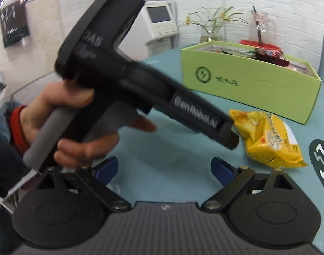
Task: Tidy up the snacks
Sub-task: 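Grasp the yellow chip bag with the left gripper and lift it, then lower the yellow chip bag into the green box and open the left gripper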
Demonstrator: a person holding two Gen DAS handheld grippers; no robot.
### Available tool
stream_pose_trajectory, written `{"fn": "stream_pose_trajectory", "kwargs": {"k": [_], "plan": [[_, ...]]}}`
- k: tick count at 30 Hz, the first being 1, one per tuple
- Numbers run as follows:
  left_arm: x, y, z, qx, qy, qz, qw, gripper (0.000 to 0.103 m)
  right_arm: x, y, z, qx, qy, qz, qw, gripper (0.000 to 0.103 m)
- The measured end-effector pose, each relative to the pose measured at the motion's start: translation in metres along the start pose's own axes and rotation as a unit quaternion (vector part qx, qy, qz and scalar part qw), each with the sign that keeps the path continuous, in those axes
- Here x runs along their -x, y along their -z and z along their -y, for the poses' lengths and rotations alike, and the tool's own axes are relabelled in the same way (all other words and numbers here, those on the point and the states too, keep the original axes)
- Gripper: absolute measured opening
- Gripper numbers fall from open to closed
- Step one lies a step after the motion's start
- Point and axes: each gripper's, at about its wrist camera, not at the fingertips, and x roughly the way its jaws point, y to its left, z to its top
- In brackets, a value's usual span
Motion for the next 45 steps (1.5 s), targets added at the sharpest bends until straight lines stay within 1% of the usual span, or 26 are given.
{"fn": "stream_pose_trajectory", "kwargs": {"k": [1,2,4,6,8,9,11,13,16,18,19,20,23,26,29,30,31,32,33,34,35,37,41,43,45], "plan": [[0.007,0.003,-0.004,0.01,-0.004,0.008,0.9999,0.053,0.005,0.002,-0.003,0.003,0.013,0.003,1.0,0.094],[0.013,0.005,-0.008,0.02,-0.001,0.017,0.9997,0.055,0.012,0.004,-0.005,0.004,0.027,0.011,1.0,0.094],[0.024,0.005,-0.014,0.042,0.017,0.035,0.9984,0.061,0.029,-0.001,0.001,0.002,0.05,0.037,0.998,0.094],[0.027,0.0,-0.013,0.059,0.039,0.047,0.9964,0.064,0.036,-0.011,0.015,-0.003,0.084,0.053,0.995,0.094],[0.02,-0.007,-0.007,0.068,0.052,0.047,0.9952,0.064,0.033,-0.02,0.037,-0.016,0.119,0.052,0.991,0.094],[0.016,-0.012,-0.005,0.075,0.054,0.043,0.9948,0.066,0.029,-0.024,0.047,-0.023,0.126,0.048,0.991,0.094],[0.004,-0.018,0.001,0.089,0.055,0.037,0.9939,0.068,0.018,-0.028,0.07,-0.044,0.126,0.035,0.99,0.094],[-0.011,-0.026,0.004,0.117,0.05,0.029,0.9914,0.071,0.002,-0.032,0.088,-0.056,0.123,0.023,0.99,0.094],[-0.029,-0.033,0.005,0.163,0.049,0.018,0.9852,0.072,-0.021,-0.031,0.105,-0.078,0.095,0.008,0.992,0.094],[-0.038,-0.034,0.009,0.171,0.039,0.011,0.9843,0.072,-0.029,-0.023,0.108,-0.09,0.076,-0.002,0.993,0.094],[-0.041,-0.033,0.011,0.168,0.032,0.013,0.9851,0.072,-0.033,-0.019,0.107,-0.091,0.072,-0.007,0.993,0.094],[-0.043,-0.034,0.016,0.16,0.022,0.017,0.9868,0.072,-0.033,-0.016,0.105,-0.077,0.076,0.002,0.994,0.094],[-0.046,-0.034,0.027,0.136,-0.001,0.022,0.9905,0.071,-0.033,-0.012,0.099,-0.054,0.081,-0.001,0.995,0.094],[-0.049,-0.033,0.036,0.113,-0.019,0.025,0.9931,0.071,-0.03,-0.01,0.103,-0.058,0.086,-0.001,0.995,0.094],[-0.051,-0.03,0.039,0.097,-0.026,0.026,0.9946,0.07,-0.031,-0.01,0.109,-0.06,0.09,0.001,0.994,0.093],[-0.051,-0.03,0.04,0.091,-0.029,0.027,0.9951,0.064,-0.031,-0.01,0.107,-0.055,0.095,0.003,0.994,0.084],[-0.051,-0.028,0.04,0.082,-0.029,0.028,0.9958,0.052,-0.028,-0.008,0.103,-0.047,0.104,0.004,0.993,0.072],[-0.051,-0.027,0.039,0.081,-0.019,0.026,0.9962,0.04,-0.026,-0.007,0.099,-0.044,0.109,0.005,0.993,0.067],[-0.05,-0.025,0.034,0.093,0.008,0.02,0.9954,0.025,-0.022,-0.006,0.095,-0.047,0.11,0.008,0.993,0.065],[-0.047,-0.023,0.027,0.111,0.033,0.017,0.9931,0.019,-0.018,-0.005,0.092,-0.053,0.107,0.014,0.993,0.064],[-0.043,-0.021,0.022,0.119,0.043,0.019,0.9917,0.018,-0.015,-0.005,0.088,-0.054,0.103,0.016,0.993,0.063],[-0.034,-0.015,0.016,0.132,0.048,0.023,0.9899,0.019,-0.014,-0.008,0.078,-0.045,0.1,0.013,0.994,0.063],[-0.002,-0.01,0.008,0.135,0.026,0.054,0.989,0.019,-0.017,-0.025,0.057,-0.027,0.079,0.024,0.996,0.063],[0.019,-0.018,0.0,0.136,0.012,0.076,0.9877,0.02,-0.021,-0.042,0.047,-0.009,0.069,0.04,0.997,0.063],[0.035,-0.033,-0.007,0.129,0.0,0.1,0.9866,0.022,-0.028,-0.066,0.041,0.012,0.064,0.06,0.996,0.063]]}}
